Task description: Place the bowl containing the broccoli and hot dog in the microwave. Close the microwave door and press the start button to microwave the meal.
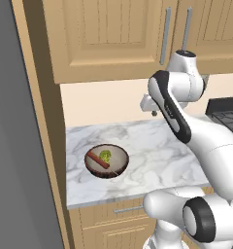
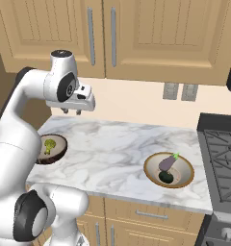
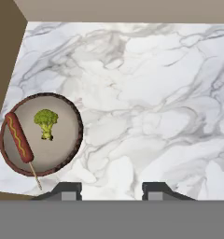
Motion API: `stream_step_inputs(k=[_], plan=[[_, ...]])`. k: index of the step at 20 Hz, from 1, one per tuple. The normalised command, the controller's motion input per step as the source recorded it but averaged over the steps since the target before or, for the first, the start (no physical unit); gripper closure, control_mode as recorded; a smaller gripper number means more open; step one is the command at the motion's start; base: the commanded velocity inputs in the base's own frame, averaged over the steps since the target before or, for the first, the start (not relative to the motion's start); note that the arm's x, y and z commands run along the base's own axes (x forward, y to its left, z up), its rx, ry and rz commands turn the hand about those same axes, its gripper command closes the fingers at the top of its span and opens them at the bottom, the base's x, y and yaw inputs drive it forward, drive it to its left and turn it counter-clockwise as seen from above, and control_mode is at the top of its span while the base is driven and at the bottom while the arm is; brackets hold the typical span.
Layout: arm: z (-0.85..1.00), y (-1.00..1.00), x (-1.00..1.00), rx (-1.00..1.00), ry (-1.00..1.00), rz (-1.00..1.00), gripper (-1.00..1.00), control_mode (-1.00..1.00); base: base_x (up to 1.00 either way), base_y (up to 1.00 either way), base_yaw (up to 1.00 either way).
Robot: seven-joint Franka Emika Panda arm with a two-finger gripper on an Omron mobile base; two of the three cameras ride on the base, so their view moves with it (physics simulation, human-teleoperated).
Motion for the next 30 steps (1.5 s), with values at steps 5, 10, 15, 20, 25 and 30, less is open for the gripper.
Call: stream_step_inputs(k=[5,10,15,20,25,30], plan=[[-0.17,0.03,-0.07,0.00,-0.01,0.00,-1.00,-1.00,0.00,0.00,0.00],[-0.18,0.11,-0.19,0.00,-0.05,-0.04,-1.00,-1.00,0.00,0.00,0.00],[-0.25,0.16,-0.12,0.05,-0.12,-0.08,-1.00,-1.00,0.00,0.00,0.00],[-0.37,0.00,-0.07,0.23,-0.23,-0.11,-1.00,-1.00,0.00,0.00,0.00],[-0.16,0.08,0.00,0.13,-0.05,-0.03,-1.00,-1.00,0.00,0.00,0.00],[-0.14,0.31,0.00,0.01,0.02,0.00,-1.00,-1.00,0.00,0.00,0.00]])
